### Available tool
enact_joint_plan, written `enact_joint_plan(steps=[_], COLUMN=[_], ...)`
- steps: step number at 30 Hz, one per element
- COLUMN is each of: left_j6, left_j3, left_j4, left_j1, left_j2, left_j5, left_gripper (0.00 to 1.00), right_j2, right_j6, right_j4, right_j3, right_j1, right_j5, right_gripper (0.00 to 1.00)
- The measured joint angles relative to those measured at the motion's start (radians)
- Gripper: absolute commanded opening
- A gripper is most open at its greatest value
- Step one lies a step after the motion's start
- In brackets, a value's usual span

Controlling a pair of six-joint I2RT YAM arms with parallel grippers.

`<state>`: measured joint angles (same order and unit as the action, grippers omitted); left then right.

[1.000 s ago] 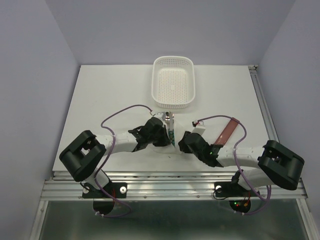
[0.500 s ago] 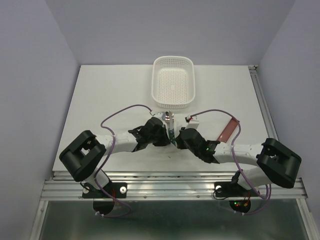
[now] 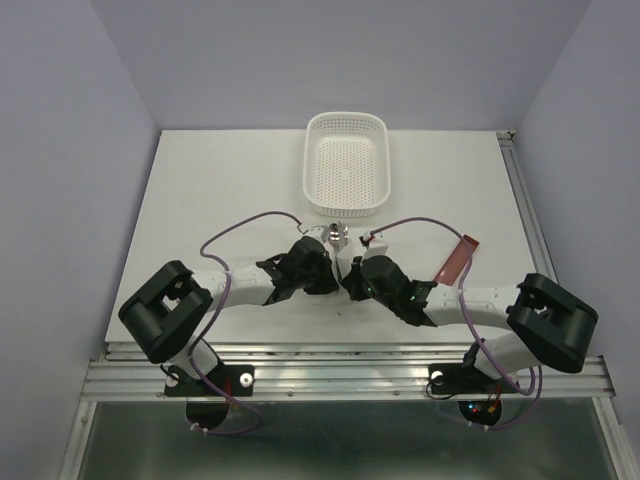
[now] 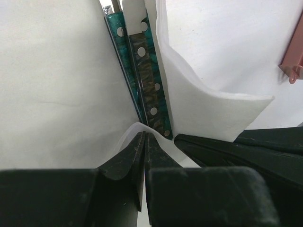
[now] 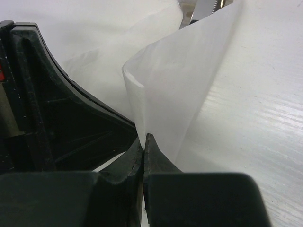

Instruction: Place the utensils on the paper napkin and roll it up

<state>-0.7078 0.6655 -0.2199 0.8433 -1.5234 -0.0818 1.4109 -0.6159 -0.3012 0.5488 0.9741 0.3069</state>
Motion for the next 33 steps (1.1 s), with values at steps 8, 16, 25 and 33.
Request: enact_joint_plan(steps=[8, 16, 25, 33], left_j6=[-0.009, -0.018, -0.034, -0.051], left_j3=[-0.005, -0.005, -0.005, 0.0], left_j4=[-0.001, -0.001, 0.002, 0.034], left_j1=[0.0, 0.0, 0.0, 0.0], left_j2=[-0.017, -0.028, -0.032, -0.03], left_j5=[0.008, 0.013, 0.021, 0.04], left_gripper=[0.13, 0.13, 0.13, 0.2], right_j2=[0.004, 0.005, 0.058, 0.071], right_j6=[0.003, 0.032, 0.065, 0.083], right_j4=[-0.009, -0.051, -0.092, -0.1], right_j3=[0.0, -0.001, 0.0, 0.0], right_j1=[0.0, 0.0, 0.0, 0.0], right_j5=[-0.012, -0.052, -0.094, -0.113], right_gripper=[0.01, 0.04, 0.12, 0.19])
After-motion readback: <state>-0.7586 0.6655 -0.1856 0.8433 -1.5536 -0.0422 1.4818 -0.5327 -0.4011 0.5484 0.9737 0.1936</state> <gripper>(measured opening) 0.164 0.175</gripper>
